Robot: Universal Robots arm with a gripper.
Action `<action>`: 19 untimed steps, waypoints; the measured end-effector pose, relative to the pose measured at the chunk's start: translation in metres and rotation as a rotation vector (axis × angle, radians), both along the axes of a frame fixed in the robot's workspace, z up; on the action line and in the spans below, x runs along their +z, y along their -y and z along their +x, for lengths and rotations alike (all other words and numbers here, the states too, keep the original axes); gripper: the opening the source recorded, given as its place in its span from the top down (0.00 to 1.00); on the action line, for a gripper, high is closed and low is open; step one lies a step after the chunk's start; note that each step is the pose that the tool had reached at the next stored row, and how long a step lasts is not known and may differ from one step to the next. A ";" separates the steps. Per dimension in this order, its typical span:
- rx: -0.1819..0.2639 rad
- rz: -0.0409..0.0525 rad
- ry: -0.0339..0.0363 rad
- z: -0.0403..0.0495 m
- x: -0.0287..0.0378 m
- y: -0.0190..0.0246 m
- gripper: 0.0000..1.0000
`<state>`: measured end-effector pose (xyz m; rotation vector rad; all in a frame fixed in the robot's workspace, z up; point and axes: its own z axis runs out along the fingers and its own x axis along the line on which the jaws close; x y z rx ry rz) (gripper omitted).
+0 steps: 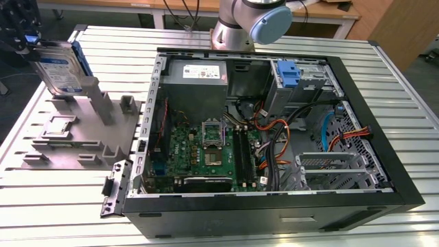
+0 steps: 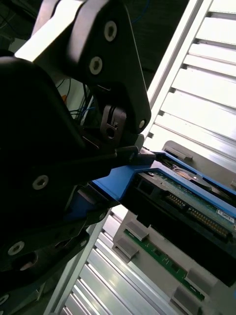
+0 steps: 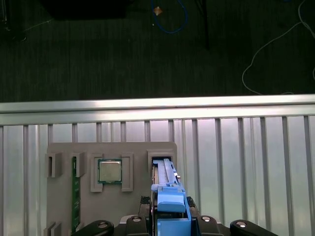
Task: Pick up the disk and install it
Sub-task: 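Pick up the disk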
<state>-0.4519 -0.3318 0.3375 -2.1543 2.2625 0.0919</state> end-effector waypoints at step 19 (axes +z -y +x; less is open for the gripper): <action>0.000 0.0000 0.0000 0.0000 0.0062 0.0000 0.63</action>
